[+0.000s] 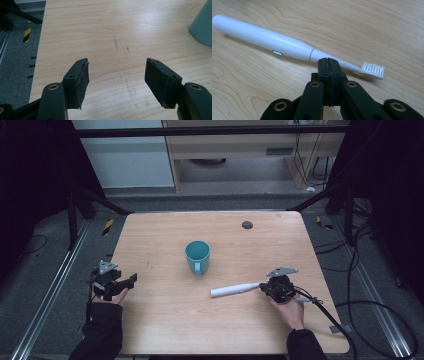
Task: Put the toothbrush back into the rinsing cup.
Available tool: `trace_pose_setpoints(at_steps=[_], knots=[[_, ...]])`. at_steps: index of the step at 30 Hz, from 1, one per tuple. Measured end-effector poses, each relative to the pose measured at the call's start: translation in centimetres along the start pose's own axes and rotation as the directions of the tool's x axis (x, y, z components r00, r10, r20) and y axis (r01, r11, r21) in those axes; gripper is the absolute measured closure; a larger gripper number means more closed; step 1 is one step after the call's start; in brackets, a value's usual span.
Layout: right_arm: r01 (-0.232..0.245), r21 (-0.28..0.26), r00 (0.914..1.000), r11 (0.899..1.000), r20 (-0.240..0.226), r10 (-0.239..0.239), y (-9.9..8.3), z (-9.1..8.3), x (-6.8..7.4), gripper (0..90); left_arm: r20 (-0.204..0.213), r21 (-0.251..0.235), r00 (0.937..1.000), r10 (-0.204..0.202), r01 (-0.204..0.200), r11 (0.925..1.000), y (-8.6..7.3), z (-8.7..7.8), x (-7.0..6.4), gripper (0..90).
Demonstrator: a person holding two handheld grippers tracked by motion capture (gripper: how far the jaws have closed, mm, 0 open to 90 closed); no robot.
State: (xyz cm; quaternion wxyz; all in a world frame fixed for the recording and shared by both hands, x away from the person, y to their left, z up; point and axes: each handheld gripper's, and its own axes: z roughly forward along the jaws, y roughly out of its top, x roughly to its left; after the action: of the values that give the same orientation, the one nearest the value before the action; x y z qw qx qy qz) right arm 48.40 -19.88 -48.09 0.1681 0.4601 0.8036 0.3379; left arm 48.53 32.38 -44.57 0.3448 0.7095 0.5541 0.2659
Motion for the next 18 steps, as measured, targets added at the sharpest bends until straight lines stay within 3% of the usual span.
trace_pose_setpoints(at_steps=[18], knots=[[0.004,0.031,0.9997,1.000,0.024,-0.005,0.3,1.3,-0.4,89.9,-0.002,-0.006,1.0000,-0.004,0.004,1.0000,0.1,-0.1,0.1,35.9]])
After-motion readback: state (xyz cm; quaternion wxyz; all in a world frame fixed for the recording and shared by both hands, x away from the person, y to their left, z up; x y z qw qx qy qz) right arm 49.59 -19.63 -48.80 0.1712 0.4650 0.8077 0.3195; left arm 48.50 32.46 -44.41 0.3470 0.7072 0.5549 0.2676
